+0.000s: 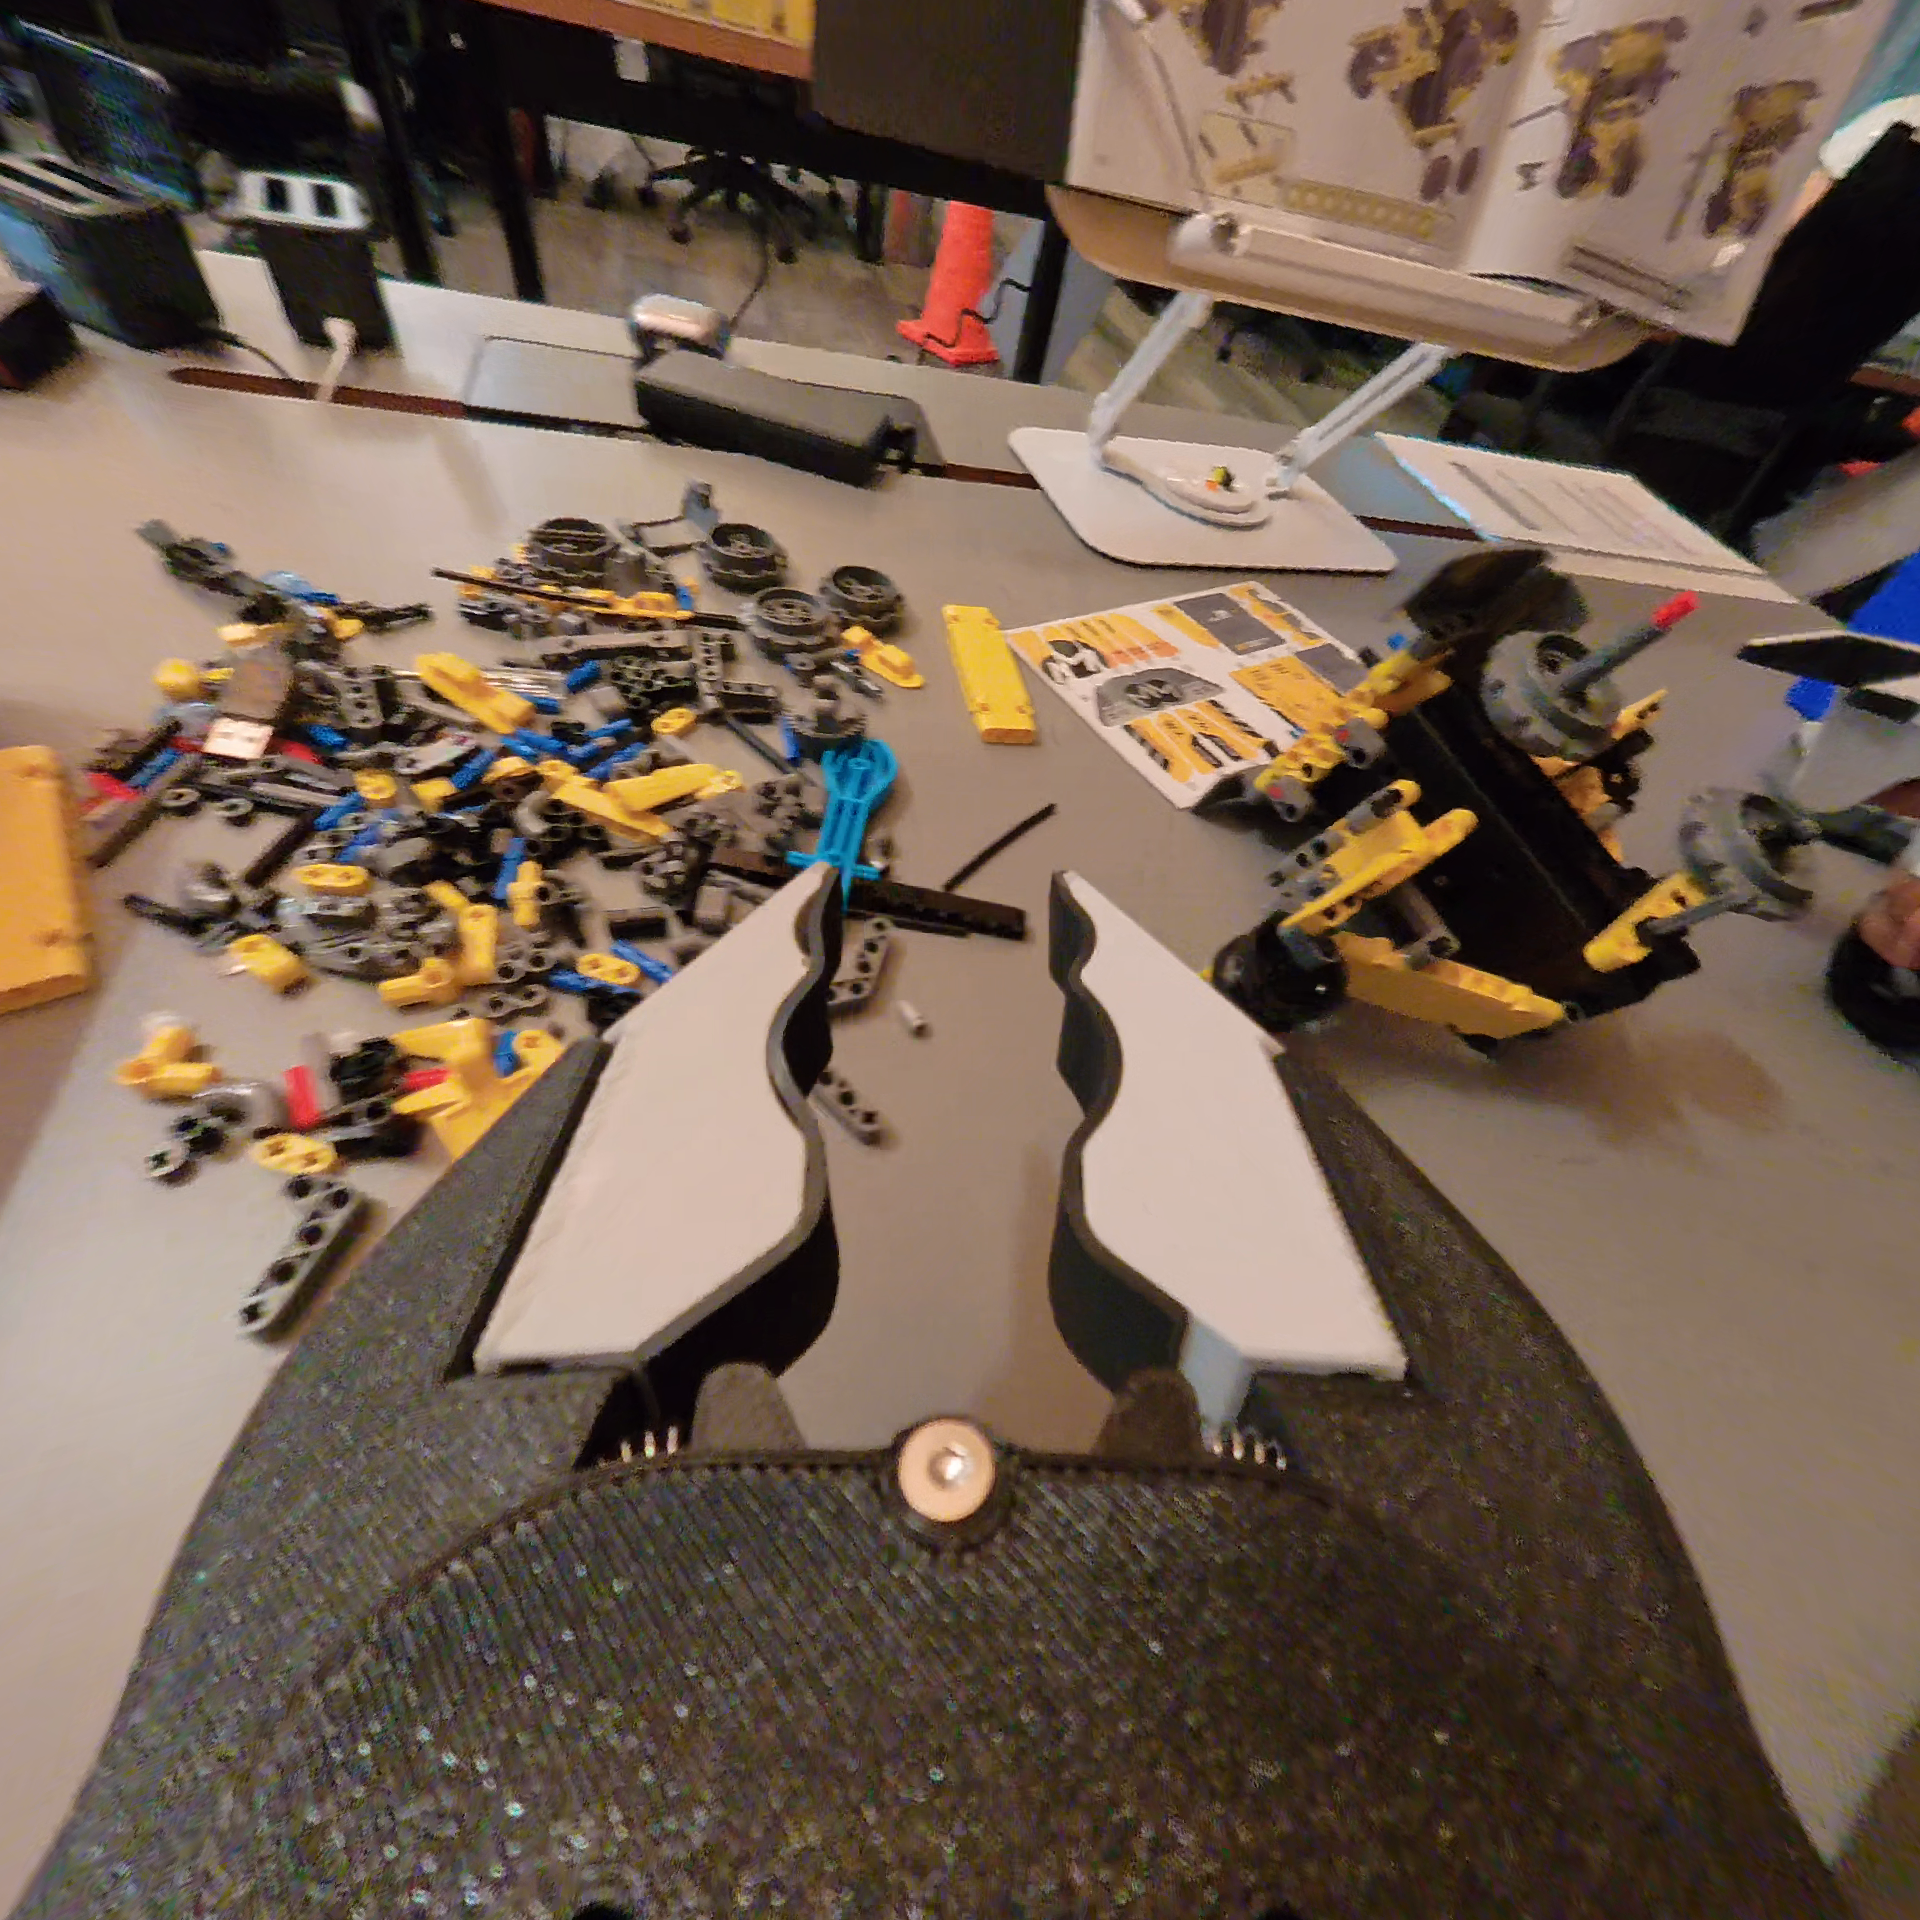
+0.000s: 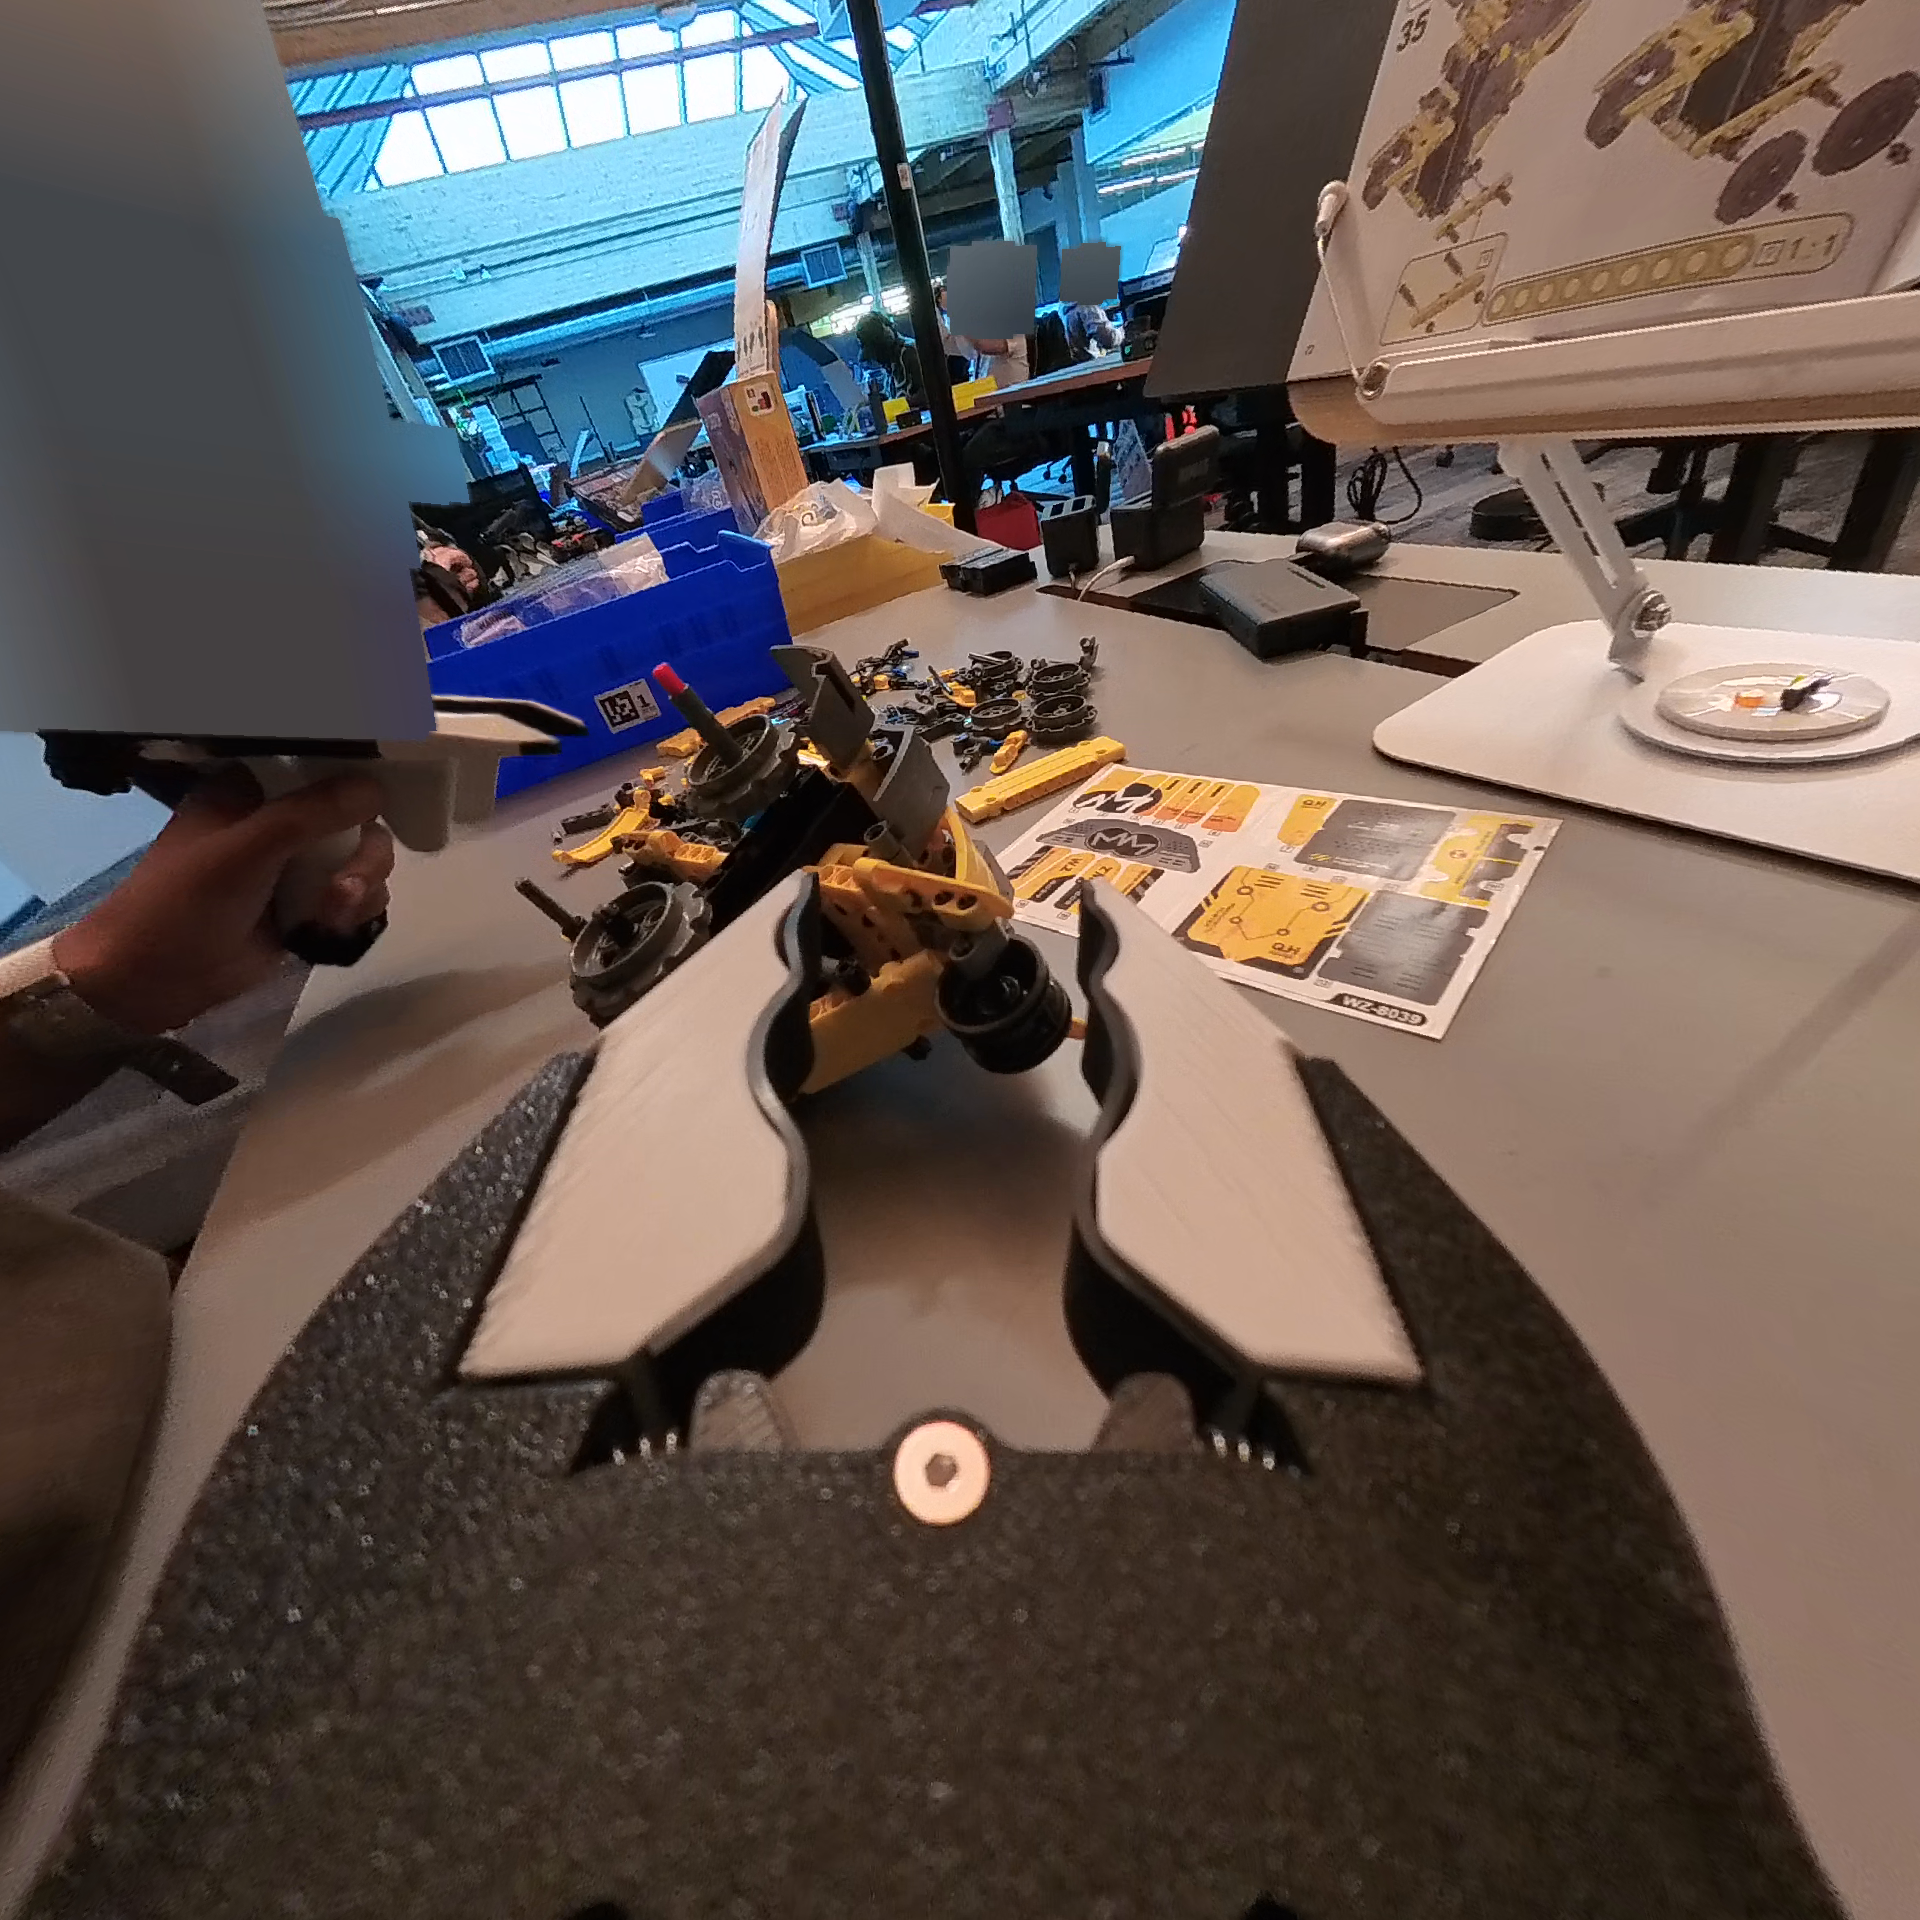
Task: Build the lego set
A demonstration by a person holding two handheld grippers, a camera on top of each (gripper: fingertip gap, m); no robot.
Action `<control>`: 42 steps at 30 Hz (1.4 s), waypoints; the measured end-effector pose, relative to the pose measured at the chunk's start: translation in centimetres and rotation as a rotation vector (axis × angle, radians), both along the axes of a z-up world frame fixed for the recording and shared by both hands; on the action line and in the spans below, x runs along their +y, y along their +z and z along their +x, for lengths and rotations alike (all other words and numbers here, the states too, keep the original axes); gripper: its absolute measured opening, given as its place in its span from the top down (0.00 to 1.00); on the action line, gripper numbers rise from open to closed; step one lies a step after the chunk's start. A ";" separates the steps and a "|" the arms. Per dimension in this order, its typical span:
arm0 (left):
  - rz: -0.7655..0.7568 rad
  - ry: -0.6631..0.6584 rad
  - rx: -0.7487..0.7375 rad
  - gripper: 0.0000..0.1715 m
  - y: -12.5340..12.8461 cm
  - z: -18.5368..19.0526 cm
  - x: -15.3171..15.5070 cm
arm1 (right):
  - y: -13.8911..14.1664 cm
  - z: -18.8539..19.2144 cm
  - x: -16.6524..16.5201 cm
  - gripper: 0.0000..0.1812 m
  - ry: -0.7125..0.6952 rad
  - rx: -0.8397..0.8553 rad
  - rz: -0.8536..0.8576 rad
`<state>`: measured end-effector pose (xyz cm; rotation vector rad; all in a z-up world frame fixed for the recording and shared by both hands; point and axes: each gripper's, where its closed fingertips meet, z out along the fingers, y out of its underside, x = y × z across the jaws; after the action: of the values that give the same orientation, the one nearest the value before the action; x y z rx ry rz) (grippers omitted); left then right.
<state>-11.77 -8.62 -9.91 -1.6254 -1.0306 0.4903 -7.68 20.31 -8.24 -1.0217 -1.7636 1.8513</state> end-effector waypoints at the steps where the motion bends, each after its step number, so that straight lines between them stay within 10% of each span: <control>1: -0.008 0.015 -0.001 0.80 0.0 -0.2 -0.6 | 0.0 0.0 0.0 0.74 -0.001 -0.002 -0.003; 15: -0.249 -0.082 0.081 0.79 1.9 -7.4 1.9 | -0.1 -0.2 0.2 0.74 -0.001 -0.014 -0.017; 23: -0.379 -0.212 -0.251 0.71 -4.8 -17.8 5.9 | -0.1 -0.1 0.0 0.74 -0.013 0.001 0.016; 33: -0.468 -0.239 -0.331 0.78 -8.2 -20.2 7.0 | -0.1 -0.3 0.4 0.74 -0.012 -0.020 -0.028; 38: -0.329 -0.296 -0.179 0.77 -4.1 -19.1 8.0 | 0.0 -0.4 0.7 0.74 -0.019 -0.024 -0.046; 42: -0.064 -0.493 0.255 0.77 5.7 -12.2 10.2 | 0.0 -0.4 0.7 0.74 -0.022 -0.023 -0.039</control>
<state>-24.00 1.56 -4.25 -1.7467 -0.4062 0.3839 -8.08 20.96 -8.25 -1.0766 -1.7280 1.8752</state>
